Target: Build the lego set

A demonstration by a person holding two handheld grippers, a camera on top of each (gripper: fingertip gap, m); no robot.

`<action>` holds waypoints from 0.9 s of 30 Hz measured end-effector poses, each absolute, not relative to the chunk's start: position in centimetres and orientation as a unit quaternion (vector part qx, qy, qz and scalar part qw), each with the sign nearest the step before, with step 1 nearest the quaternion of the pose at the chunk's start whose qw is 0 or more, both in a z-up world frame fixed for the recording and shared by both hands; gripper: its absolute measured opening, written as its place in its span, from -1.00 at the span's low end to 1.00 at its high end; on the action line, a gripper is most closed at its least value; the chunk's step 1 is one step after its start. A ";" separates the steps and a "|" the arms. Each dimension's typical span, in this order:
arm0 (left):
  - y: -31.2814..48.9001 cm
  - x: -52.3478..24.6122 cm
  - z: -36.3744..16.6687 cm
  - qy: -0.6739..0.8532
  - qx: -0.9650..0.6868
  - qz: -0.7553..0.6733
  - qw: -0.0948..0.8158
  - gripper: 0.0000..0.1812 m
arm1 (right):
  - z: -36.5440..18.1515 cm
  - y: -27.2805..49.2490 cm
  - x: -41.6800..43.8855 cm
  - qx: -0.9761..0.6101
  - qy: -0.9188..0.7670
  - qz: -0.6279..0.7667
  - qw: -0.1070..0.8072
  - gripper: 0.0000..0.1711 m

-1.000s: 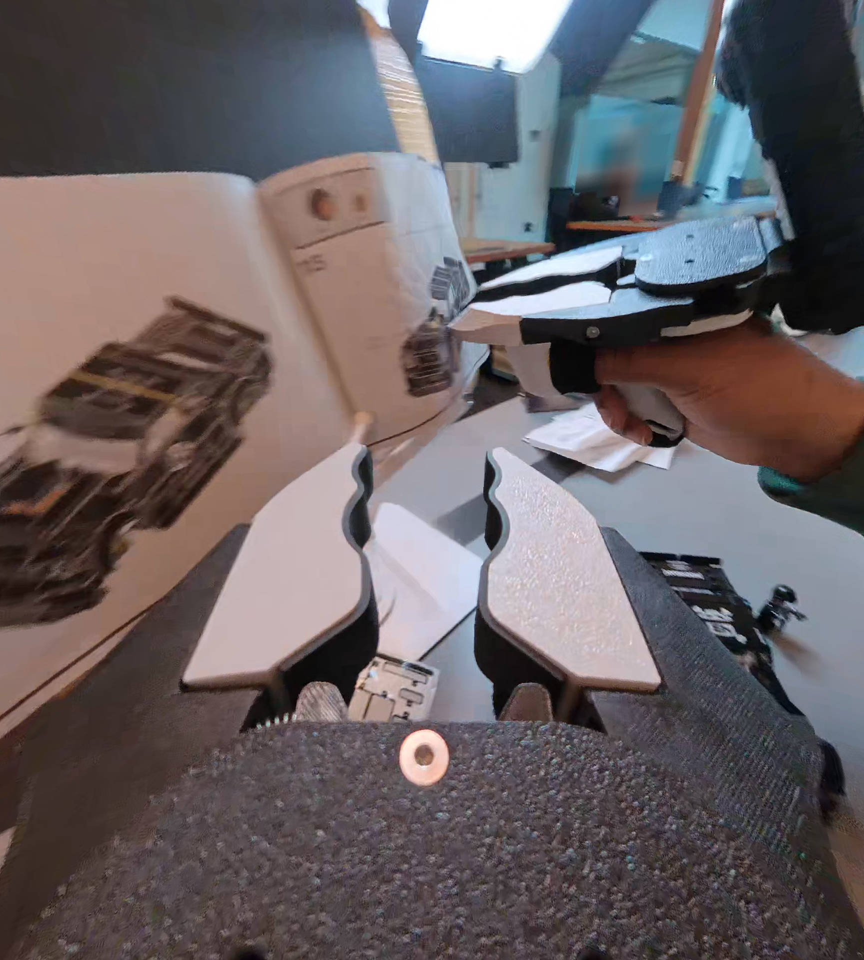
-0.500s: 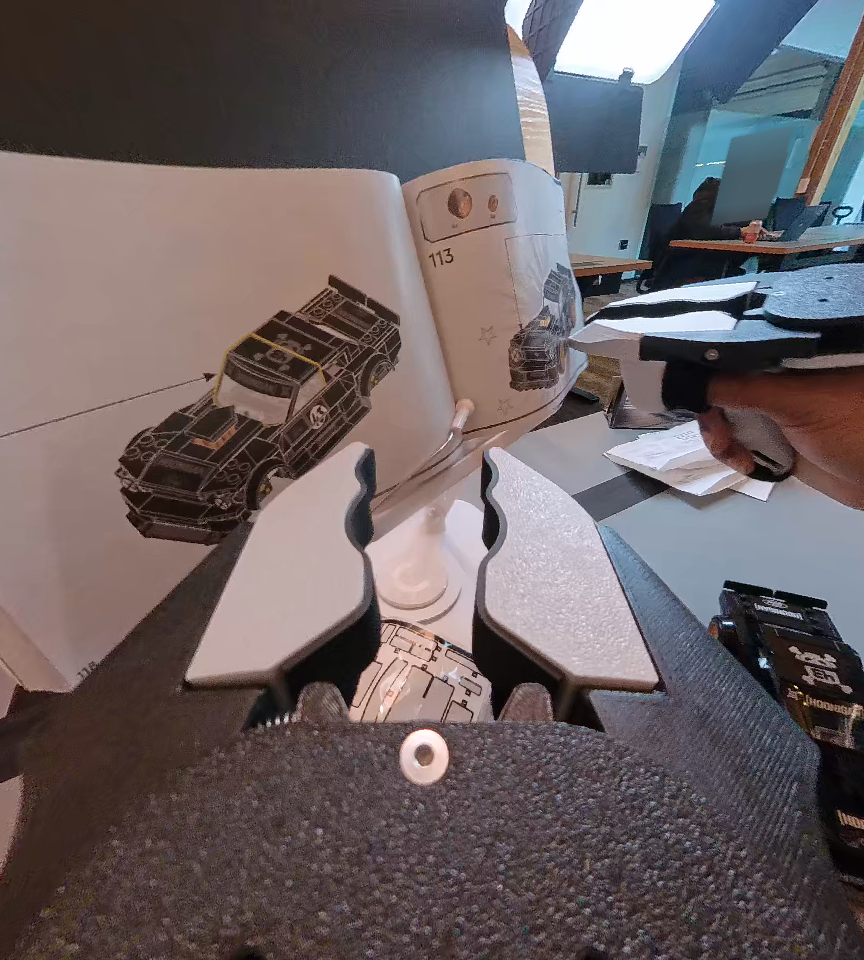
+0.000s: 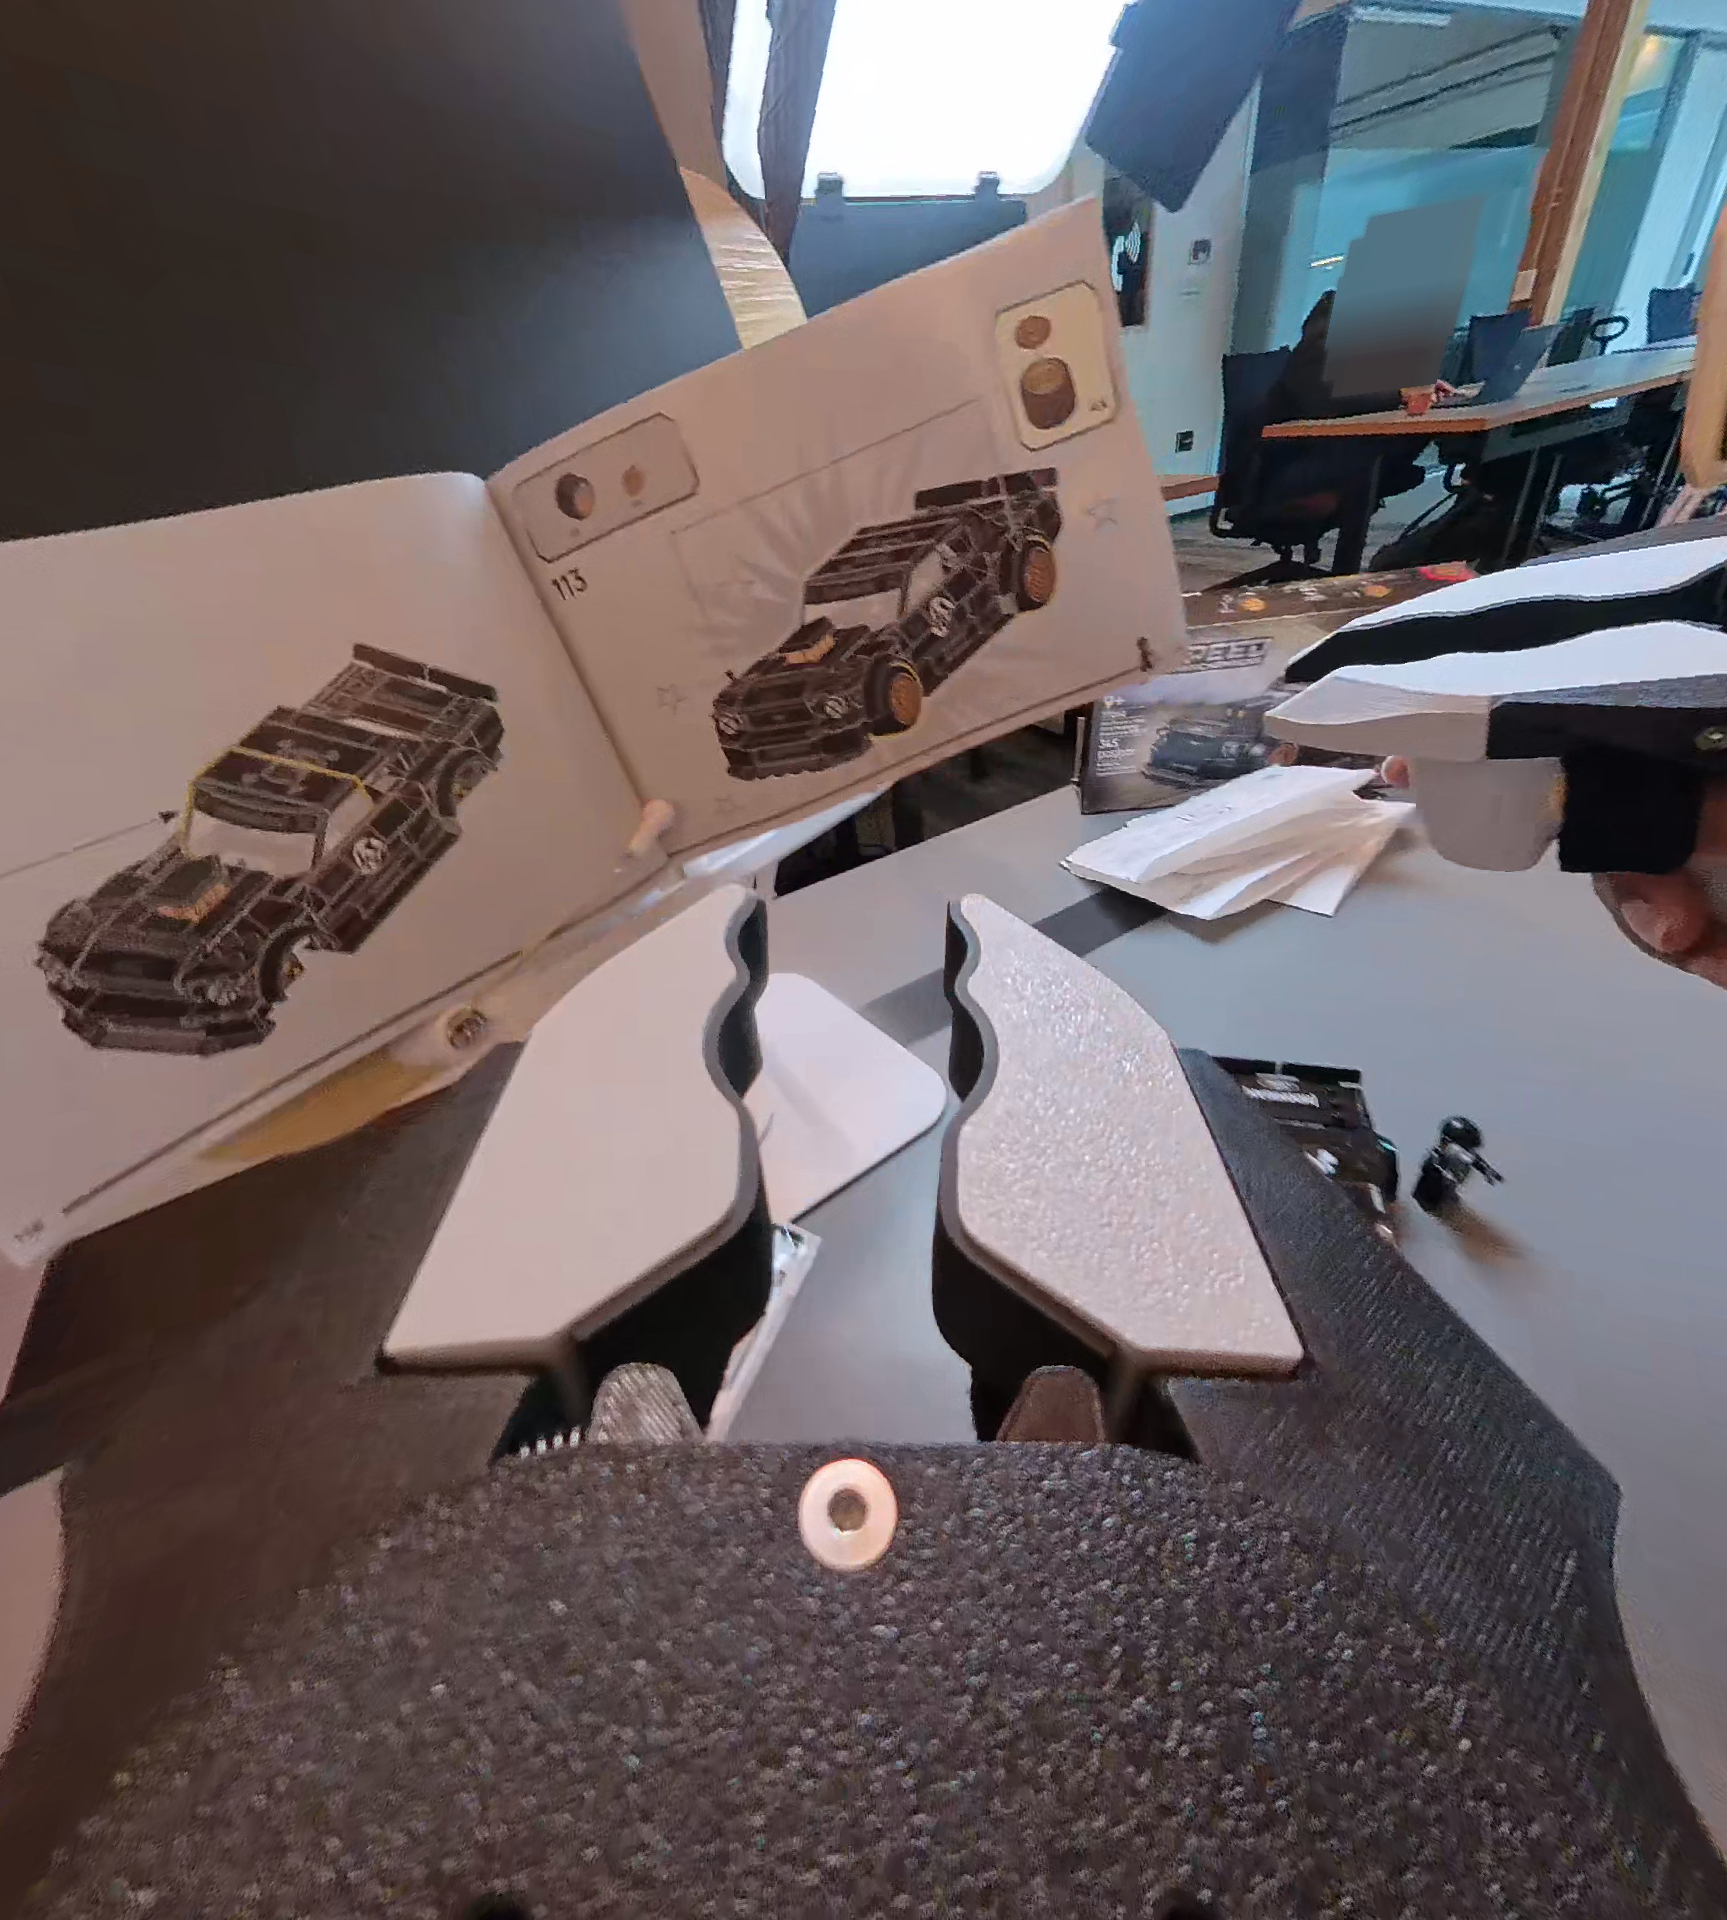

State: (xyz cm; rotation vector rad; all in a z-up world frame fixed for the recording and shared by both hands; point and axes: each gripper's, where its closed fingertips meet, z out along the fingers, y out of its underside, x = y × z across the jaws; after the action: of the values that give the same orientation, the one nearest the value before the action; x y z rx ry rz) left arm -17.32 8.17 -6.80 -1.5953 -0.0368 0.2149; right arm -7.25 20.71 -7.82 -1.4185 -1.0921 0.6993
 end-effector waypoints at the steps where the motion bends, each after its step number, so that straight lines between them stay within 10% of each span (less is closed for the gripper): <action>1: 7.4 -16.8 -7.1 -0.018 -0.715 0.096 0.693 -0.64 | -8.0 19.7 -6.4 -0.604 -0.464 0.306 0.571 -0.72; 27: -3.1 -4.8 -20.4 -0.068 -0.788 0.033 0.611 -0.76 | -20.9 6.4 6.5 -0.679 -0.468 0.258 0.503 -0.69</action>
State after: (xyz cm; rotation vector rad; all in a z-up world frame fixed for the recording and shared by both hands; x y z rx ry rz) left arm -4.81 -3.10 -20.36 -1.8174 -0.1579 0.0772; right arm 6.52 6.36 -20.87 -1.6396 -1.1312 0.6236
